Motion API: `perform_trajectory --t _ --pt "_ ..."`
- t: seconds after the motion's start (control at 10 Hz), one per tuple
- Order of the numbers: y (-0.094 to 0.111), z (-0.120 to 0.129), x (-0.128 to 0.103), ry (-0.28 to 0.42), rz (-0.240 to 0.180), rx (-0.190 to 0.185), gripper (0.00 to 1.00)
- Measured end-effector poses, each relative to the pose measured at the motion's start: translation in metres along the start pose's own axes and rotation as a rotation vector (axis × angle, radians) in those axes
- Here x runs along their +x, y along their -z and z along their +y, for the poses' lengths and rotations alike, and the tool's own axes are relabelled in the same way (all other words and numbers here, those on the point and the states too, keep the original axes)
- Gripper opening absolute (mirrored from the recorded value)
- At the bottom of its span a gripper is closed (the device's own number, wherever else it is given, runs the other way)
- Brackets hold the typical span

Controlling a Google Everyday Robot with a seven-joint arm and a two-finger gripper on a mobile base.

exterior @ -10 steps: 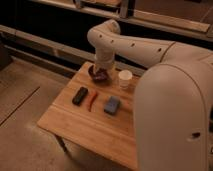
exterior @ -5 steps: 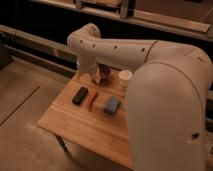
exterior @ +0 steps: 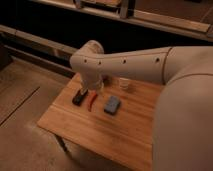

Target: Move the arm in a circular motion

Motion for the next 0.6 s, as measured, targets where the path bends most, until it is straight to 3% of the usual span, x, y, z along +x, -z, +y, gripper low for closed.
perform_trajectory --t 0.2,0.4,0.6 --pt "0.006 -0.042 -0.025 -0.127 -0.01 0.008 0.65" --pt "0.019 -0.082 -0.073 -0.253 -0.03 0.018 0.65" --pt "0.026 -0.079 -0.101 -0.271 -0.039 0.017 0.65"
